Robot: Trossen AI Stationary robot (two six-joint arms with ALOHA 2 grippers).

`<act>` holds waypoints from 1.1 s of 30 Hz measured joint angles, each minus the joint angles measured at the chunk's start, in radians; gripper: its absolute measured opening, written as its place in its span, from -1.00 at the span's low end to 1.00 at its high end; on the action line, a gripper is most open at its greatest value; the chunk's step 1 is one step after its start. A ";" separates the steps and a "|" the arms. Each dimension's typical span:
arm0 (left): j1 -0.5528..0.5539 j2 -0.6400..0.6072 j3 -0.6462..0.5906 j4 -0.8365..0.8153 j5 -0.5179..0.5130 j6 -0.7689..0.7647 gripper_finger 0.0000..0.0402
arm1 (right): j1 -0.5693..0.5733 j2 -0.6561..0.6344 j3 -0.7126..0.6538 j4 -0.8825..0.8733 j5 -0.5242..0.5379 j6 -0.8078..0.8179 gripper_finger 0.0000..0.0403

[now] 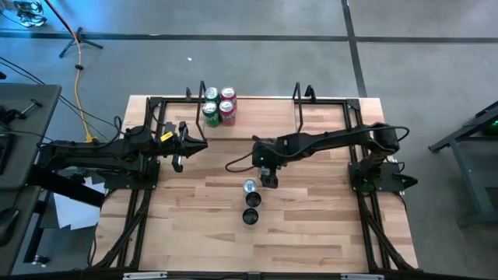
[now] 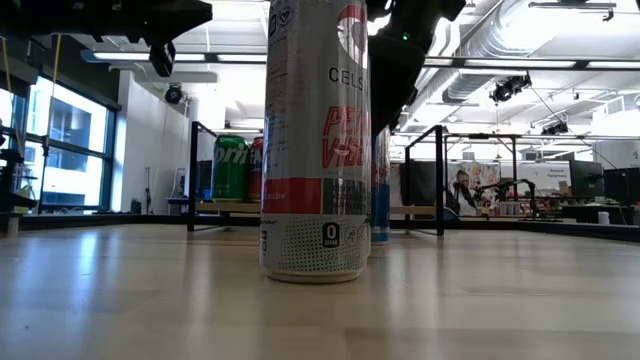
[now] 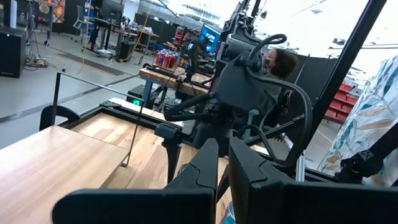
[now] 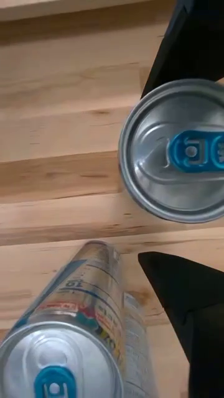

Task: Place canned beverage on shelf
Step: Put the top blue soda can on the shelf

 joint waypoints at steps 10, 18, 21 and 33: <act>0.000 0.000 0.000 -0.002 -0.004 0.000 -1.00 | 0.000 0.003 0.000 -0.005 0.000 -0.009 0.70; 0.000 0.000 0.000 -0.003 -0.005 -0.001 -1.00 | 0.000 0.003 0.000 -0.012 0.009 -0.007 0.21; 0.000 0.000 0.000 -0.005 -0.005 -0.013 -1.00 | 0.000 0.003 0.014 -0.038 0.002 0.006 0.08; 0.000 0.000 0.000 -0.011 -0.013 -0.017 -1.00 | -0.017 -0.018 0.367 -0.289 0.162 -0.054 0.08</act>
